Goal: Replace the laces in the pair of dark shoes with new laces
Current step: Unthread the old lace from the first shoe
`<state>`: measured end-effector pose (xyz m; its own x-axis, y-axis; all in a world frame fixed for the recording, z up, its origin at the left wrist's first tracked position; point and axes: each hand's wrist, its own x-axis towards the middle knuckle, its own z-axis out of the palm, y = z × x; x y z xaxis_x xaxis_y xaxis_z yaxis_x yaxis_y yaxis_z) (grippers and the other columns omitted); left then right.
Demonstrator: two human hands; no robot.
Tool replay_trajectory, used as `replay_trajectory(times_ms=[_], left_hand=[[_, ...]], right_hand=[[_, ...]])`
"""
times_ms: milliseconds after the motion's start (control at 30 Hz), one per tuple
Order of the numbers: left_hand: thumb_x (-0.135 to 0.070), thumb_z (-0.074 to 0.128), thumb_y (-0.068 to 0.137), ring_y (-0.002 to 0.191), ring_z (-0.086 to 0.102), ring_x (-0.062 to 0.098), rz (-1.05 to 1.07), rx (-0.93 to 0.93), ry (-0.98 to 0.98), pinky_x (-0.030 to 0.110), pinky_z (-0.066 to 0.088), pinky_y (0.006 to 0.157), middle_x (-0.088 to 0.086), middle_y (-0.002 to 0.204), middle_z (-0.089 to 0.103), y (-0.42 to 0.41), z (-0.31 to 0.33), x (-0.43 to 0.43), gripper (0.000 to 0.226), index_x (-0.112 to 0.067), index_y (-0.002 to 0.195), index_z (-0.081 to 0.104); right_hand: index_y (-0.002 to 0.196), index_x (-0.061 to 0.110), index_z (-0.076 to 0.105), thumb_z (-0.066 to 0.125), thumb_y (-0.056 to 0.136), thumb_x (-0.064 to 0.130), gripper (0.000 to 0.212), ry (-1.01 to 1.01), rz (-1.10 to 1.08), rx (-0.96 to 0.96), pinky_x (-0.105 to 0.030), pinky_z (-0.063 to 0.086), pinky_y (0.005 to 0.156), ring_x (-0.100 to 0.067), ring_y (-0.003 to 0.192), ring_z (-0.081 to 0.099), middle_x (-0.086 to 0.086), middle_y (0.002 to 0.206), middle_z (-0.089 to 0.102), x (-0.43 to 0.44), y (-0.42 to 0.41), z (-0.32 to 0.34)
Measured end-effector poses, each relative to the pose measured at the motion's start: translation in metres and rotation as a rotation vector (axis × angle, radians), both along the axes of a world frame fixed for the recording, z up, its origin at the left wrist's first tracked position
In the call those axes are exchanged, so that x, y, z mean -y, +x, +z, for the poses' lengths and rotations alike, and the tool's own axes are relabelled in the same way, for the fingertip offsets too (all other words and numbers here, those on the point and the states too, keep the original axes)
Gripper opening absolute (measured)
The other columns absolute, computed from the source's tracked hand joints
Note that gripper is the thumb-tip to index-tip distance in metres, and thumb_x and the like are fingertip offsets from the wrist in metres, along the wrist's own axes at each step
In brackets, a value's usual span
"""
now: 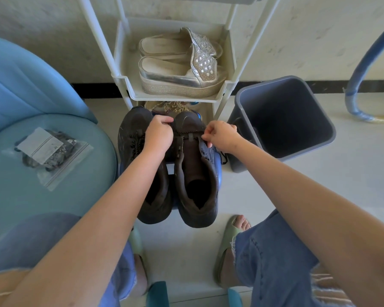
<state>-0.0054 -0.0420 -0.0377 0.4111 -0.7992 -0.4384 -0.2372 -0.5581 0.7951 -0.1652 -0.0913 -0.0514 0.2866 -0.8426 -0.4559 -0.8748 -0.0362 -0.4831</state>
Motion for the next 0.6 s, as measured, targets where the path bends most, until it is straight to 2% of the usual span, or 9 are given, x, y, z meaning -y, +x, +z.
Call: replay_trajectory(times_ms=[67,133,233,300,367,433,500,533,600], left_hand=[[-0.014,0.046,0.093,0.089,0.055,0.014,-0.056,-0.026,-0.016,0.034,0.050,0.083,-0.005,0.104,0.056,-0.001,0.000,0.001,0.034,-0.018,0.126,0.053],[-0.020,0.055,0.093,0.094,0.059,0.015,-0.170,0.039,-0.038,0.035,0.051,0.089,-0.003,0.105,0.062,-0.002,-0.002,0.000,0.027,-0.016,0.119,0.063],[-0.018,0.061,0.090,0.089,0.059,0.013,-0.264,0.234,-0.093,0.022,0.043,0.080,0.004,0.102,0.069,-0.003,-0.005,-0.004,0.016,-0.011,0.100,0.072],[-0.014,0.061,0.090,0.094,0.060,0.016,-0.310,0.327,-0.074,0.023,0.042,0.081,0.006,0.104,0.068,-0.005,-0.006,-0.003,0.015,-0.010,0.099,0.072],[-0.010,0.058,0.092,0.104,0.059,0.021,-0.300,0.379,-0.063,0.027,0.044,0.089,0.008,0.112,0.065,-0.007,-0.008,-0.003,0.018,-0.010,0.105,0.070],[-0.012,0.061,0.090,0.110,0.055,0.026,-0.256,0.396,-0.088,0.032,0.043,0.096,0.011,0.118,0.057,-0.009,-0.006,-0.005,0.020,-0.012,0.110,0.067],[-0.024,0.069,0.085,0.115,0.049,0.029,-0.273,0.358,-0.059,0.033,0.040,0.100,0.013,0.125,0.045,-0.013,-0.004,-0.005,0.032,-0.015,0.114,0.063],[-0.031,0.071,0.081,0.118,0.046,0.031,-0.328,0.322,0.012,0.034,0.038,0.101,0.013,0.129,0.039,-0.016,-0.003,-0.007,0.044,-0.016,0.121,0.058],[-0.028,0.070,0.083,0.120,0.046,0.033,-0.452,0.300,0.132,0.035,0.037,0.100,0.014,0.136,0.031,-0.021,-0.004,-0.010,0.057,-0.018,0.133,0.045]], right_hand=[[0.094,0.012,0.058,0.047,0.099,0.021,0.014,0.006,0.009,-0.001,-0.039,0.016,0.108,-0.020,0.102,0.055,-0.005,0.087,0.072,-0.001,0.000,0.001],[0.094,0.013,0.058,0.047,0.099,0.021,0.014,0.007,0.011,-0.010,-0.038,0.016,0.107,-0.019,0.101,0.054,-0.004,0.085,0.071,-0.001,0.000,0.001],[0.093,0.015,0.055,0.046,0.099,0.021,0.013,0.024,0.012,-0.015,-0.037,0.017,0.105,-0.020,0.101,0.054,0.000,0.079,0.066,-0.001,0.001,0.000],[0.093,0.015,0.054,0.046,0.099,0.021,0.012,0.035,0.014,-0.011,-0.037,0.017,0.105,-0.020,0.101,0.054,0.000,0.079,0.065,-0.001,0.001,0.001],[0.096,0.013,0.056,0.046,0.099,0.021,0.014,0.031,0.015,-0.007,-0.037,0.018,0.105,-0.020,0.100,0.055,-0.004,0.083,0.069,-0.002,0.000,0.001],[0.100,0.009,0.059,0.047,0.099,0.020,0.016,0.019,0.001,0.006,-0.037,0.026,0.104,-0.017,0.091,0.056,-0.006,0.086,0.072,-0.002,-0.001,0.000],[0.101,0.007,0.057,0.048,0.099,0.019,0.015,0.043,-0.037,0.040,-0.034,0.043,0.088,-0.011,0.073,0.054,-0.008,0.086,0.072,-0.003,-0.001,0.002],[0.099,0.008,0.055,0.048,0.099,0.018,0.013,0.067,-0.058,0.055,-0.032,0.045,0.078,-0.009,0.069,0.052,-0.009,0.087,0.072,-0.004,-0.002,0.004],[0.090,0.009,0.052,0.045,0.100,0.014,0.013,0.126,-0.157,0.140,-0.031,0.049,0.077,-0.013,0.072,0.058,-0.012,0.088,0.071,-0.003,-0.006,0.009]])
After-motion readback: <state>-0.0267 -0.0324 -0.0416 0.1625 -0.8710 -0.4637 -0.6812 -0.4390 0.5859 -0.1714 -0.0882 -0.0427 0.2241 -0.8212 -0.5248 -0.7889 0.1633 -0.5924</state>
